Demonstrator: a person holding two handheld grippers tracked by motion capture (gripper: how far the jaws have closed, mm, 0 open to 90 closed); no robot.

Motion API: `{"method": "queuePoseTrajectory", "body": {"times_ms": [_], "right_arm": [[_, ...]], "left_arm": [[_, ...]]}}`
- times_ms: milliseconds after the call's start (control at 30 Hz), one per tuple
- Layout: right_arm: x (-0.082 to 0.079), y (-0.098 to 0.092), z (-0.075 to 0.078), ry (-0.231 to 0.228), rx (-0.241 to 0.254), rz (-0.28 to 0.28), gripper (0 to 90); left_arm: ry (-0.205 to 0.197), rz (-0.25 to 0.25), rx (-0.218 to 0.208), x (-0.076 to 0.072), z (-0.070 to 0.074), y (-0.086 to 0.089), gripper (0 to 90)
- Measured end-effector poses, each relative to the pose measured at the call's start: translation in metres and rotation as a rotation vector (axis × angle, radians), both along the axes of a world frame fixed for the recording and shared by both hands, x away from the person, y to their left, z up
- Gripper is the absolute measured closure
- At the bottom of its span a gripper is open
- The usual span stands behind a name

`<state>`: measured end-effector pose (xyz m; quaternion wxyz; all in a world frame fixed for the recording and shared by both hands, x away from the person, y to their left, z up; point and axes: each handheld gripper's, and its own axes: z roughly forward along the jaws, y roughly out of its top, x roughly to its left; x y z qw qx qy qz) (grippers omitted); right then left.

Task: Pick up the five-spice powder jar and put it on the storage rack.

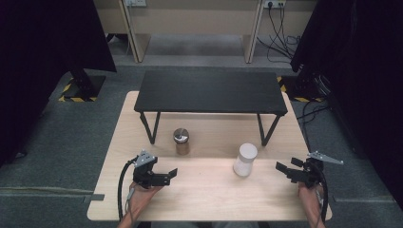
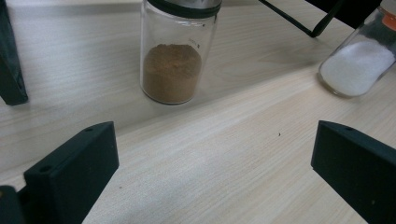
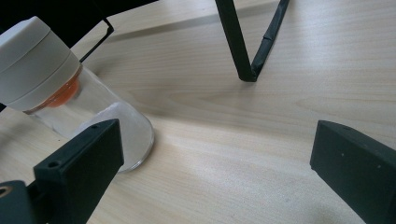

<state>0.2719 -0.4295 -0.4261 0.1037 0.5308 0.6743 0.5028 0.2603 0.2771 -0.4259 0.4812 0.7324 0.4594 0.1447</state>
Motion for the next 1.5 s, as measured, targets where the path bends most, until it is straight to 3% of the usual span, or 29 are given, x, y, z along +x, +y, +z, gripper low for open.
{"method": "queuePoseTrajectory", "body": {"times_ms": [600,967,1500], "right_arm": [[0.000,-0.001,-0.001,0.004,0.004,-0.004,2.8],[0.000,0.000,-0.002,0.009,0.003,-0.012,2.9],[0.001,0.001,-0.001,0.005,-0.001,-0.013,2.9]], "left_arm": [[-0.008,0.006,-0.021,0.000,0.001,0.000,0.0],[-0.045,0.009,0.003,0.001,0.007,-0.008,0.0],[-0.043,0.007,0.027,0.023,0.016,-0.030,0.0]]}}
